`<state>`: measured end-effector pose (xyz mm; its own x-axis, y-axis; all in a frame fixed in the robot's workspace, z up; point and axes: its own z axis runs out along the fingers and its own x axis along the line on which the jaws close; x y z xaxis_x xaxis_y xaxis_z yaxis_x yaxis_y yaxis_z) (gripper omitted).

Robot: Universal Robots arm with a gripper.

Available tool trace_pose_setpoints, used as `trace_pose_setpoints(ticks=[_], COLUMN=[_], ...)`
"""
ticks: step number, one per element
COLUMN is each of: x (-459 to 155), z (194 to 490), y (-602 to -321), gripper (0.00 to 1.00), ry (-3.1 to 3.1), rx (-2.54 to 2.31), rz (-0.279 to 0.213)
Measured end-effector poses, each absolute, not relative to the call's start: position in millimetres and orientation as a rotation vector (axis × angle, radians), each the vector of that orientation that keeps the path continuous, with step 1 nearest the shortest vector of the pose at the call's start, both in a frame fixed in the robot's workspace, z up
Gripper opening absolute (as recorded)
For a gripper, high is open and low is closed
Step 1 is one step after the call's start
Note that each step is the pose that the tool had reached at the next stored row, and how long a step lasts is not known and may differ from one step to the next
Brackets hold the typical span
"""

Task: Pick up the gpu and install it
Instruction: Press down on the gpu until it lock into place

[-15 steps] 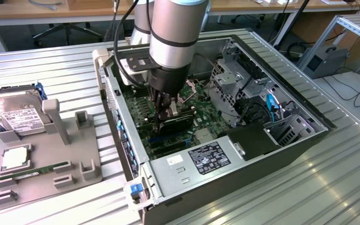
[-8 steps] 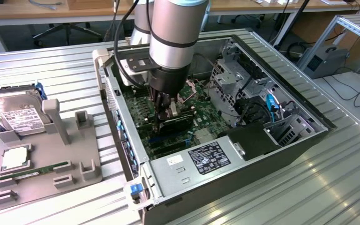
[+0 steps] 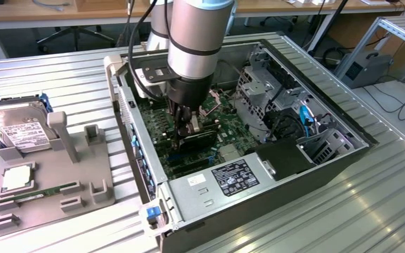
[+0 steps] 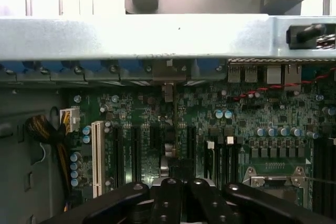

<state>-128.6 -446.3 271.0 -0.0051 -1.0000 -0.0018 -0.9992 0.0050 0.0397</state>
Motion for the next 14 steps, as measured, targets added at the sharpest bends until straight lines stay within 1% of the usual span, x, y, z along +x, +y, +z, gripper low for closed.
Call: trace_pose_setpoints(ticks=[8, 14], x=[-124.5, -110.7], z=[277.7, 277.8], y=[-446.3, -446.4], gripper=[0.11, 0.11], ry=[-2.207, -2.203], rx=[2.196, 2.192], rz=[-0.046, -0.055])
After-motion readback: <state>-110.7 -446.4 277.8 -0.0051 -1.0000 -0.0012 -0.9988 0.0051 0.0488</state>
